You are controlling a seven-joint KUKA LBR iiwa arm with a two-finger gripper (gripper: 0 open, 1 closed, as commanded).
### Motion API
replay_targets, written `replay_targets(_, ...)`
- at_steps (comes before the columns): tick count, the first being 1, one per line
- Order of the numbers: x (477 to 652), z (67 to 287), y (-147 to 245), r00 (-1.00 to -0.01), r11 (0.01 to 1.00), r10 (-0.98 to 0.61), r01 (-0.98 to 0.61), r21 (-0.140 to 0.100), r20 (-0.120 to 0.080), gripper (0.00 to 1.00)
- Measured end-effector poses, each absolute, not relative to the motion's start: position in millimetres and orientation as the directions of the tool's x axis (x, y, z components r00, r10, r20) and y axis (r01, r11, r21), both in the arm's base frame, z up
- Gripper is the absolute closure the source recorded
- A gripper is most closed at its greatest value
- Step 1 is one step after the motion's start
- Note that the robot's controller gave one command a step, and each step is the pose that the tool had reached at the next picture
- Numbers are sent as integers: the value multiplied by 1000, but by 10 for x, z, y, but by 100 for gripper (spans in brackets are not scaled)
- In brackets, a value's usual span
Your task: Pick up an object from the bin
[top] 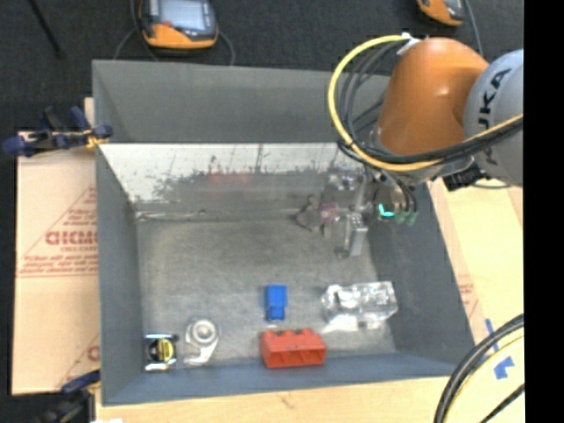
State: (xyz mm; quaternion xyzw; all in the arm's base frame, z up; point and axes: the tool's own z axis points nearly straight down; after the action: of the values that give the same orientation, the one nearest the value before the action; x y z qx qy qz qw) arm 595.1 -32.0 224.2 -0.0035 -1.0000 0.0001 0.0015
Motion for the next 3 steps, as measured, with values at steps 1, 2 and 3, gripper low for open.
replay_targets(1, 4907, 671, -754, -989, 989, -147, -147, -1, 3, 0)
replay_targets(2, 4934, 1016, -987, -996, 996, -88, -88, -2, -6, 0)
replay_targets(3, 5139, 1006, -1165, -996, 996, -90, -90, -3, -6, 0)
